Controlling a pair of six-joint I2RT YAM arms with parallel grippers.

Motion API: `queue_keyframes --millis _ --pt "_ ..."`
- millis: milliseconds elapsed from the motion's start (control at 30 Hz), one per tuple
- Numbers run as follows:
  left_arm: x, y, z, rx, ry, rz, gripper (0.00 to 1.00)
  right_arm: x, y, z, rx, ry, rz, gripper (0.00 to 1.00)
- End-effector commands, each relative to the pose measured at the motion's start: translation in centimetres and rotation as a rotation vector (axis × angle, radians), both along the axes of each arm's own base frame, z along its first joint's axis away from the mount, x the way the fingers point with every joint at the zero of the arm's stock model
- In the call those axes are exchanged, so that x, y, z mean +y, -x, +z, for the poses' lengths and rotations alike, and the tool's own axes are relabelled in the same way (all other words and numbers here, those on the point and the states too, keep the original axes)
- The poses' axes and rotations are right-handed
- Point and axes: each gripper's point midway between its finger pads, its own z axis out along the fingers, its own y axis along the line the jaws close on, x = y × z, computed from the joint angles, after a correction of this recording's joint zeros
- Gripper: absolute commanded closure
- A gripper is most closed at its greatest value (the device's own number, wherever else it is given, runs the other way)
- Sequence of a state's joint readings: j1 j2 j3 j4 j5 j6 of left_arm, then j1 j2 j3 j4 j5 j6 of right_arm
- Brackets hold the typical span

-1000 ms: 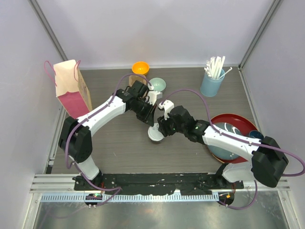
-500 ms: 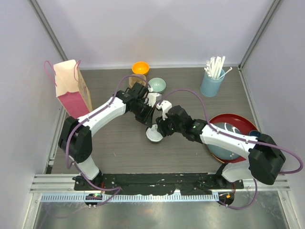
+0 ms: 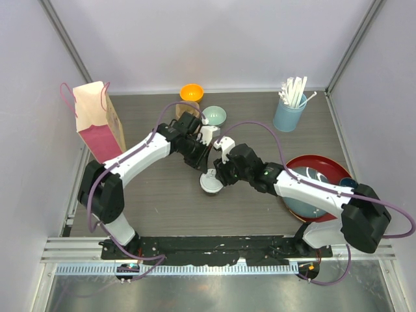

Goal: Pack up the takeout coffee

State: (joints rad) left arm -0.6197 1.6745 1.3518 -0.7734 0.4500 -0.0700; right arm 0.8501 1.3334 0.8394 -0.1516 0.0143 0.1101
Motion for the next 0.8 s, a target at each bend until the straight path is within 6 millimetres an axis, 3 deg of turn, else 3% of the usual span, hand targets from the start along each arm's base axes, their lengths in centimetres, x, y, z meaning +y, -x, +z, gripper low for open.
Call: queue_keyframes --millis 0,200,333,433,767 --pt "-0.4 -0.6 3.0 -0.071 0.063 -0.009 1.0 0.1 -0.6 4.0 -0.089 -0.052 -0.01 0.57" --pt "-0.5 -0.3 3.0 -0.037 0.087 -0.017 1.0 -0.2 -0.4 5.9 -0.139 -0.064 0.02 0.47" --pt "-0.3 -0.5 3.5 -0.051 0.1 -0.015 1.0 -0.2 -1.0 7.9 -0.207 -0.056 0.048 0.45" --pt "-0.1 -0.7 3.8 -0.065 0.109 -0.013 1.0 0.0 -1.2 8.0 -0.215 -0.037 0.077 0.45" --pt "0.3 -0.6 2.4 -0.047 0.092 -0.008 1.0 0.9 -1.1 4.3 -0.123 0.002 0.096 0.45"
